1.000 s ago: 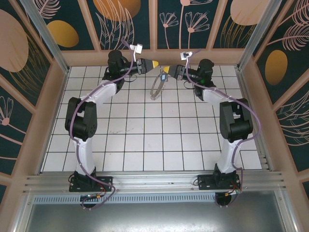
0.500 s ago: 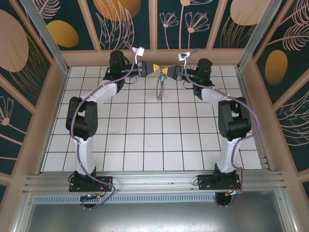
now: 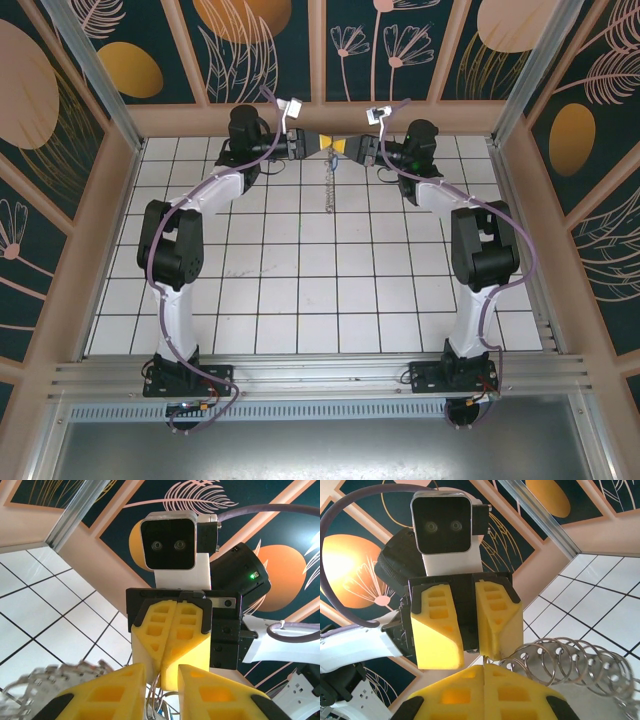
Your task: Put the keys on the keyring
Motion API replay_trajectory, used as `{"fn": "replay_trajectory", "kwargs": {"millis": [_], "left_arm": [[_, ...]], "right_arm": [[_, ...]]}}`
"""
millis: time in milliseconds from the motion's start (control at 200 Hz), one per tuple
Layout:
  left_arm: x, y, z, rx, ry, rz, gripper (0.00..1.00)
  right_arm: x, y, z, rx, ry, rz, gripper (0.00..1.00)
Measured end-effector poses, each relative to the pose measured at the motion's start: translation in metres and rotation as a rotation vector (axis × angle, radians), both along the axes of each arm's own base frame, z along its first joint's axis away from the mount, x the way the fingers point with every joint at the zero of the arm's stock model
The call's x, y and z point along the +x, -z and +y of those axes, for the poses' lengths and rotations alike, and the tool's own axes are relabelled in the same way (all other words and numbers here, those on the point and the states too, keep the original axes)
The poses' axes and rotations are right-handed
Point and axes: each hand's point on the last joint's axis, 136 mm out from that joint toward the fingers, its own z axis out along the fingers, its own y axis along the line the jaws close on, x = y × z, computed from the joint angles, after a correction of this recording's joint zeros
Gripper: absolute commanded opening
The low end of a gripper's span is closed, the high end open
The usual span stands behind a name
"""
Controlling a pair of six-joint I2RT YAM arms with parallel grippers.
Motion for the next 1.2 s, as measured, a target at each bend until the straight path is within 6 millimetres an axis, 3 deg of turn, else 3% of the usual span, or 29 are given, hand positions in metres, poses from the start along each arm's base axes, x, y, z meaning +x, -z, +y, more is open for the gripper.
{"fn": "replay_trajectory", "kwargs": {"millis": [355,591,726,811,866,961,1201], "left_arm": [[0.000,0.007,-0.002,0.005,0.005,0.013,0.15],[-0.001,0.011,-0.002,0.005,0.005,0.022,0.00],[-0.001,0.010,-0.002,-0.005,0.004,0.025,0.00],[-0.002,0.010,-0.002,-0.018,0.002,0.032,0.00],[-0.003,0.010,-0.001,-0.027,0.003,0.036,0.00],[-0.004,0.010,-0.001,-0.039,0.001,0.042,0.00],[-0.002,0.003,0.000,-0.067,-0.016,0.046,0.00]], "right_arm": [[0.001,0.002,0.000,-0.001,0.000,0.004,0.00],[0.002,0.006,0.001,-0.003,0.001,0.012,0.00],[0.002,0.006,0.001,-0.001,0.001,0.019,0.00],[0.002,0.005,0.000,0.001,0.001,0.023,0.21],[0.004,0.005,-0.001,0.008,0.012,0.031,0.30],[0.003,0.007,-0.008,0.016,0.048,0.034,0.34],[-0.005,0.017,-0.051,0.034,0.201,0.070,0.38]]}}
